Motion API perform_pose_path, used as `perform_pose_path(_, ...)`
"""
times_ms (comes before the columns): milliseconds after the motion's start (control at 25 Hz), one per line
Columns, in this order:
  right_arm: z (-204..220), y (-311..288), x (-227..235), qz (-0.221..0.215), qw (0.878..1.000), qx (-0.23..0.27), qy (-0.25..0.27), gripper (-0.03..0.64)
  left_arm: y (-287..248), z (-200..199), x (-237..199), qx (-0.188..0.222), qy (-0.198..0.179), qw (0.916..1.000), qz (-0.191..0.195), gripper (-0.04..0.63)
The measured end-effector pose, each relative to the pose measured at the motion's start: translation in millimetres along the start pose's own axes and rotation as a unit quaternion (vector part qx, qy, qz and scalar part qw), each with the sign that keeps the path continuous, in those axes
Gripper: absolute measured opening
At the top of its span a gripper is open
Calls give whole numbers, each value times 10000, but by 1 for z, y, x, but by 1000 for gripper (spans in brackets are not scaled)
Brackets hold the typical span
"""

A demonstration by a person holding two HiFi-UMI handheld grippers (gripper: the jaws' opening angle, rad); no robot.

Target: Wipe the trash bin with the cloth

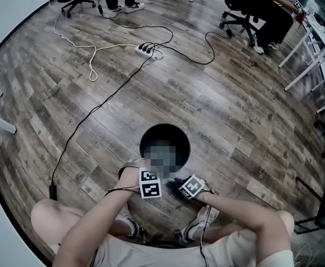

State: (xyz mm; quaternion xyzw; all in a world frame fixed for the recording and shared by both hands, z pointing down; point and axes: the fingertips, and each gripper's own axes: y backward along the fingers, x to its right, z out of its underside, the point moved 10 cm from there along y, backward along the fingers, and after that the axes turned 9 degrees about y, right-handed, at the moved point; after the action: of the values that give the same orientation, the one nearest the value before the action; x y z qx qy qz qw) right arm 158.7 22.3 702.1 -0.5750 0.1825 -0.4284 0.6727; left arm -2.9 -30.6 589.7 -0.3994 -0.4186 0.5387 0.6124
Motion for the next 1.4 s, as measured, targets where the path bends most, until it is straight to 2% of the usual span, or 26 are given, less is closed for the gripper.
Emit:
perform_pose_path(120,0,47,-13,-6,9993,98,358,84,1,0,-1,3,149,9999,10,110)
perform_pose_path(360,-5,113,-28,-184,9986,339,348,84,-2,-12,8,77,645,9978,-102,98)
perform_pose_path(520,-14,135,-34,-261,9979,509,294,84,-1,-23,15,450,1020,9938,34,88)
perform_pose_path(600,-20,138,-38,-447,9975,459,297,84,2,-24,17,625,870,9941,158,86)
perform_pose_path(680,-27,139,-40,-518,9968,474,385,84,6,-23,17,564,448,9972,180,90)
perform_pose_path(760,-33,140,-40,-438,9966,540,447,84,8,-22,15,449,173,9985,271,130)
perform_pose_path(880,-37,139,-37,-272,9969,664,325,84,4,-15,14,333,84,9984,447,158)
perform_pose_path(960,-40,137,-33,-131,9967,760,236,84,1,-11,13,297,-87,9991,278,155)
perform_pose_path(1040,-42,131,-28,12,9965,811,189,84,-1,-11,14,275,-269,9992,110,98)
perform_pose_path(1400,-53,91,-2,450,9933,1054,-129,84,-1,-11,14,330,-444,9984,128,84)
